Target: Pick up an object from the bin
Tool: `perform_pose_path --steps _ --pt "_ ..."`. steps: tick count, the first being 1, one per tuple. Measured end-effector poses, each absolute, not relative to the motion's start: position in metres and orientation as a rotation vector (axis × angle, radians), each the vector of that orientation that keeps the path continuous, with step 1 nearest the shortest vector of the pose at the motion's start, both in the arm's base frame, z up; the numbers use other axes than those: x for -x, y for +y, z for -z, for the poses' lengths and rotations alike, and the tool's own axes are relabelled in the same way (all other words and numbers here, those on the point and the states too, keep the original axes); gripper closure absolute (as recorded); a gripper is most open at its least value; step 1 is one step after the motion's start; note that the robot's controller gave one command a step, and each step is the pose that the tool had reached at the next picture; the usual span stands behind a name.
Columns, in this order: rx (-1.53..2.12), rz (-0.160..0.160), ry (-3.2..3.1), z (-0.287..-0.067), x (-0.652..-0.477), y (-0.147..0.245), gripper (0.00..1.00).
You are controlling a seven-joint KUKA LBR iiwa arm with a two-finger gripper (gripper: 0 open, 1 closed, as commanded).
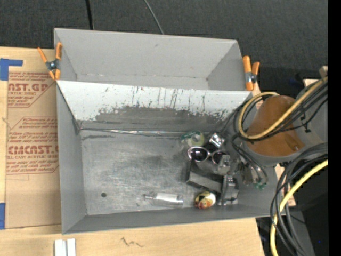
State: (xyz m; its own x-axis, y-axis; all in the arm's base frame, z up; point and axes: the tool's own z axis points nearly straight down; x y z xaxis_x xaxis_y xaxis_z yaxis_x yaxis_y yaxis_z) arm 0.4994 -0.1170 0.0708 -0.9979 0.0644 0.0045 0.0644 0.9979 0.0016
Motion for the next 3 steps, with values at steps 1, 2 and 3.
perform_pose_path --steps 1,2,3 --pt "0.080 0.000 -3.139 -0.196 -0.499 -0.137 1.00" --pt "0.080 0.000 -3.138 -0.196 -0.499 -0.137 1.00" --pt "-0.078 0.003 -3.134 -0.223 -0.504 -0.138 1.00"
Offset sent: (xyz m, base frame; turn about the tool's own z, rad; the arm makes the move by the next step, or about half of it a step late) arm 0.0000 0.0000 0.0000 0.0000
